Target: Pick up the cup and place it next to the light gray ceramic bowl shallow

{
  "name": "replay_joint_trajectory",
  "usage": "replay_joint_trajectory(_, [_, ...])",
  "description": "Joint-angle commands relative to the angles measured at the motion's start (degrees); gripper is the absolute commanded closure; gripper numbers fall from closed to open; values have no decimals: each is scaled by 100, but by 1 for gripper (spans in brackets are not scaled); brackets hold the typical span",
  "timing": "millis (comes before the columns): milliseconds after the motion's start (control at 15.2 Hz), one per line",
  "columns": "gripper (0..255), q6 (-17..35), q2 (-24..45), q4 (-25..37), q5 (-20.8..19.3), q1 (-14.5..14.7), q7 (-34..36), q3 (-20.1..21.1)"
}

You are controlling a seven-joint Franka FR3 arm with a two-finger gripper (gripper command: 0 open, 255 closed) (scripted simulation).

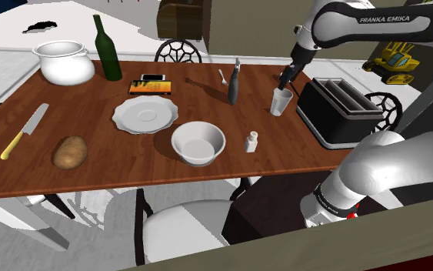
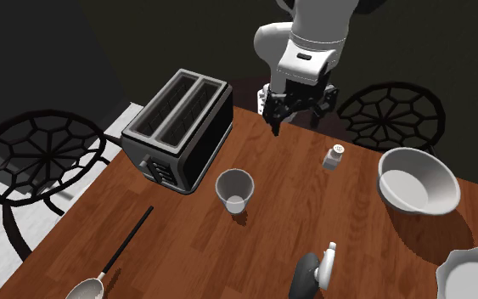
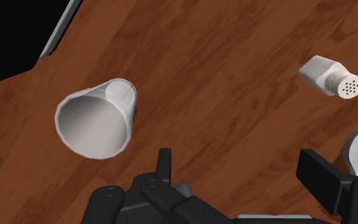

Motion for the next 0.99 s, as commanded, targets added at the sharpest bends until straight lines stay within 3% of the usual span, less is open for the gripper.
replay_joint_trajectory(0, [0,409,239,-136,-142,-51,-193,-160])
replay_joint_trajectory(594, [0,2138,1758,-181,-539,-192,-1064,-916])
replay_joint_trajectory(924, [0,2661,2207,-239,-500,-173,-1197,-1060])
